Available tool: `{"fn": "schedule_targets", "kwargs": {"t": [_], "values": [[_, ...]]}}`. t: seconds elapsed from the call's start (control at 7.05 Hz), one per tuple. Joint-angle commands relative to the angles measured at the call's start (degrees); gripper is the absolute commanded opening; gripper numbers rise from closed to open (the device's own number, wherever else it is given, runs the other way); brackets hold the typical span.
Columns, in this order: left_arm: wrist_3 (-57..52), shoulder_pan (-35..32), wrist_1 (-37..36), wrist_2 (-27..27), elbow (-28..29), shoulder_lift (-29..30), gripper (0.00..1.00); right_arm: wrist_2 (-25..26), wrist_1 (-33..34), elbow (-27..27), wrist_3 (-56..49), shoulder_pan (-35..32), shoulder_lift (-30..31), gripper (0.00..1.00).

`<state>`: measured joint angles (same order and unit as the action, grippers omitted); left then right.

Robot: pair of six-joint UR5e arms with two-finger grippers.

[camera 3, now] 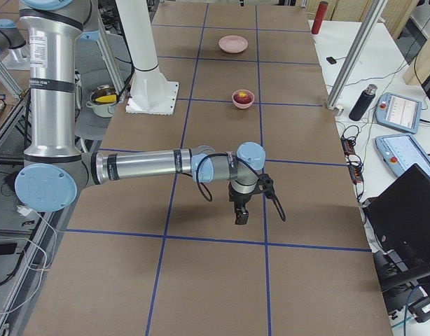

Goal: Move apple from plate to bowl

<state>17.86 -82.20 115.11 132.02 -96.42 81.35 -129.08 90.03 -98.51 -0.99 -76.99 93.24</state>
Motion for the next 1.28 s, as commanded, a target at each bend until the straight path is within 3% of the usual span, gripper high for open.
{"fn": "schedule_targets", "kwargs": {"t": [0.0, 0.57, 1.13], "values": [[0.34, 0.02, -0.41, 0.08, -4.71, -4.33, 0.98, -0.21, -0.03, 0.59, 0.20, -0.09, -0.07, 1.00], [-0.10, 2.12, -6.65, -0.88, -5.09, -3.66, 0.98, -2.31, 0.24, 0.60, 0.02, -5.00, 0.28, 1.00], [-2.73, 5.55, -10.70, -2.39, -4.74, -5.93, 0.98, -2.67, -0.03, 0.16, 0.02, -5.01, 0.72, 1.00]]}}
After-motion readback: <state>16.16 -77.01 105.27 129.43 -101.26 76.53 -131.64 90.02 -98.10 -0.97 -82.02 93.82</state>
